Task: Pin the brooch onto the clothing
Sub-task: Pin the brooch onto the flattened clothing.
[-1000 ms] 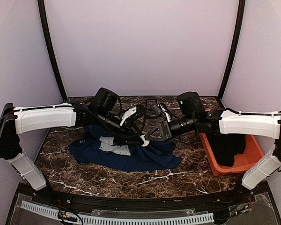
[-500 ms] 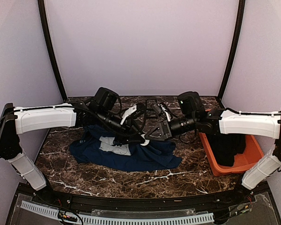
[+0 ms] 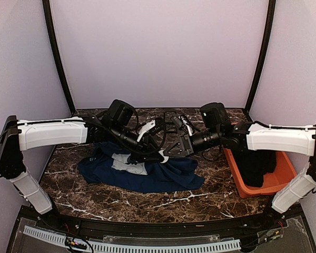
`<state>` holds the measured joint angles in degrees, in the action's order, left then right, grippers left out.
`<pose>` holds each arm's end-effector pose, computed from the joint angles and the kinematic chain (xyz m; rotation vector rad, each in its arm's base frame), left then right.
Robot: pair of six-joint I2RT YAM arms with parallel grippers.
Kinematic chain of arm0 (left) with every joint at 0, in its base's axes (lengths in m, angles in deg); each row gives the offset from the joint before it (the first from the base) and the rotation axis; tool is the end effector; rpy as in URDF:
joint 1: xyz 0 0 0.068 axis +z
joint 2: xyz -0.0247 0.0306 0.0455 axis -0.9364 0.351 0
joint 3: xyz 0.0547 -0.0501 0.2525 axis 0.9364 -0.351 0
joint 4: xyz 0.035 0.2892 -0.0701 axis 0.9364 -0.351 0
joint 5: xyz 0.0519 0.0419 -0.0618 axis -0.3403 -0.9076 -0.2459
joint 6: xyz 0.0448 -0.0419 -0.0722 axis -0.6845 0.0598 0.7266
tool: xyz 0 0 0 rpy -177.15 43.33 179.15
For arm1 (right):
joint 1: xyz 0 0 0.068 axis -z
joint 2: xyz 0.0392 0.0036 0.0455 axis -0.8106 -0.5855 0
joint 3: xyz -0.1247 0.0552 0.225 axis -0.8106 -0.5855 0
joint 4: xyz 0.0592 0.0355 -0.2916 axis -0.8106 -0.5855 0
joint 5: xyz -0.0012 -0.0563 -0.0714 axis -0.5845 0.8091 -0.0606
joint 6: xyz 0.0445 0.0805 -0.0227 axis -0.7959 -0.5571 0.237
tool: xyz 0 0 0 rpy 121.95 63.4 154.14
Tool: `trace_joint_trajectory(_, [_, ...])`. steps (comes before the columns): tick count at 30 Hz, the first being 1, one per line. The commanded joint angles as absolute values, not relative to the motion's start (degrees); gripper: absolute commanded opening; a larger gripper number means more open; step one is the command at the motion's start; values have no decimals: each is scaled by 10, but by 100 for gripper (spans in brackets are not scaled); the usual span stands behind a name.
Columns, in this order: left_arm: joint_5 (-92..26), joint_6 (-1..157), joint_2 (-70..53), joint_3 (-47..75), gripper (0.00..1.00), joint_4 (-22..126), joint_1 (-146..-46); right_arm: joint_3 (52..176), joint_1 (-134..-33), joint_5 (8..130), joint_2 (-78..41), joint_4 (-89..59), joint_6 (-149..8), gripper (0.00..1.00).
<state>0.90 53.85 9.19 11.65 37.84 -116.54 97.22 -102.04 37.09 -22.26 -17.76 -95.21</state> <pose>0.2509 -0.3547 0.2296 1.4615 1.6859 -1.1469 0.2293 0.3343 0.2276 -0.7950 2.2081 1.4894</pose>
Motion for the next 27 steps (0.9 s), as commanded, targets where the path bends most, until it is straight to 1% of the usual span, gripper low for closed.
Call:
trace_joint_trajectory(1, [-24,541,103,124,30,365,-1170,975,-1022,345,-215,-144,-956,0])
trace_joint_trajectory(11, [-47,537,75,107,27,384,-1170,971,-1024,347,-214,-146,-952,0])
trace_joint_trajectory(15, [-29,525,59,100,31,388,-1169,969,-1024,352,-212,-148,-951,0])
trace_joint_trajectory(17, [-12,518,56,98,36,385,-1170,968,-1023,354,-212,-148,-951,0])
trace_joint_trajectory(19, [1,511,55,98,39,381,-1170,968,-1022,354,-211,-149,-951,0])
trace_joint_trajectory(27, [20,498,60,105,44,359,-1170,970,-1021,355,-210,-154,-948,0])
